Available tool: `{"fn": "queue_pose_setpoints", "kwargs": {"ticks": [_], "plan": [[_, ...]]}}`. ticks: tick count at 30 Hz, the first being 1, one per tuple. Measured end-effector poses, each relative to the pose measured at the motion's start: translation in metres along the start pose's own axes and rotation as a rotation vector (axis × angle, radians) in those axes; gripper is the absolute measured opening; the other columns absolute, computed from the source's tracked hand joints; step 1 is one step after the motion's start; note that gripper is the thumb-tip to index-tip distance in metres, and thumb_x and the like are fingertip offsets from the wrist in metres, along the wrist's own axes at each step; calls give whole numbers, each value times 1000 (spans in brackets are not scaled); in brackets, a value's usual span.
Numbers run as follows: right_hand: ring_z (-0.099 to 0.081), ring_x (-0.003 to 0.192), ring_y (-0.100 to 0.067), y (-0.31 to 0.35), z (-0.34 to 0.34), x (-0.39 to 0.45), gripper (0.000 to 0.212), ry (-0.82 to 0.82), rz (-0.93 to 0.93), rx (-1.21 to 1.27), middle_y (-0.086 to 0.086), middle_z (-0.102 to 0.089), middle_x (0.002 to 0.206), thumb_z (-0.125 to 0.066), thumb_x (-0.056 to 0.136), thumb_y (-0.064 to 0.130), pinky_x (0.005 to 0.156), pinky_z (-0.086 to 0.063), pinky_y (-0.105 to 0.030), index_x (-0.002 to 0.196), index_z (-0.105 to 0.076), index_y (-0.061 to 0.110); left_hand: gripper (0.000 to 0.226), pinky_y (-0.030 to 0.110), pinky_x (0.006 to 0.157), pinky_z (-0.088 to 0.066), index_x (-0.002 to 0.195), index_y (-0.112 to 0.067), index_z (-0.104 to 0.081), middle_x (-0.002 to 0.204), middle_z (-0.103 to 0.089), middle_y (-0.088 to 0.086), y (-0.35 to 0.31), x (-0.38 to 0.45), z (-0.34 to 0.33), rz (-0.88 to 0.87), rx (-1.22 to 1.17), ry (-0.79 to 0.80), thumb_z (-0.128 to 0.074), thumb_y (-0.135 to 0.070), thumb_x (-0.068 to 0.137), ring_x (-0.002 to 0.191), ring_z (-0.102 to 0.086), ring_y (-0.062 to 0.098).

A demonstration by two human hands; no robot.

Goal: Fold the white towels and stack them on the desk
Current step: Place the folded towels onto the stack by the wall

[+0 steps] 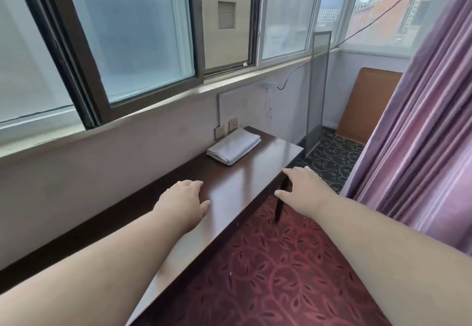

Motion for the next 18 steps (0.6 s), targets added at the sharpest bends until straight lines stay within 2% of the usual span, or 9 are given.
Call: {"fn": "queue_pose_setpoints", "kwargs": {"ticks": [7, 13, 18], "plan": [[-8, 151, -28, -29, -28, 82, 76, 51, 57, -61, -4, -27, 159, -53, 92, 57, 121, -17, -50, 155, -26, 24, 65, 39, 108, -34, 150, -27, -32, 150, -39, -5, -23, 90, -37, 23, 13, 25, -47, -55, 93, 139, -34, 18], [-11, 151, -26, -53, -45, 202, 77, 57, 100, -116, -7, -24, 160, -52, 93, 57, 121, -16, -46, 155, -24, 23, 62, 40, 104, -37, 144, -27, -39, 143, -45, -3, -30, 218, -82, 19, 33, 78, -49, -56, 90, 133, -40, 20], [-11, 151, -27, -73, -55, 291, 76, 75, 74, -91, -7, -23, 161, -53, 92, 57, 121, -18, -48, 155, -25, 25, 61, 40, 102, -39, 143, -25, -41, 145, -45, -1, -37, 324, -98, 3, 59, 129, -50, -55, 90, 132, -42, 21]]}}
Point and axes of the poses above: each hand's wrist, its own x-axis towards the middle knuckle, its own z-axis out of the back of the hand, y = z × x, the point moved 10 cm from there along x, towards the middle knuckle
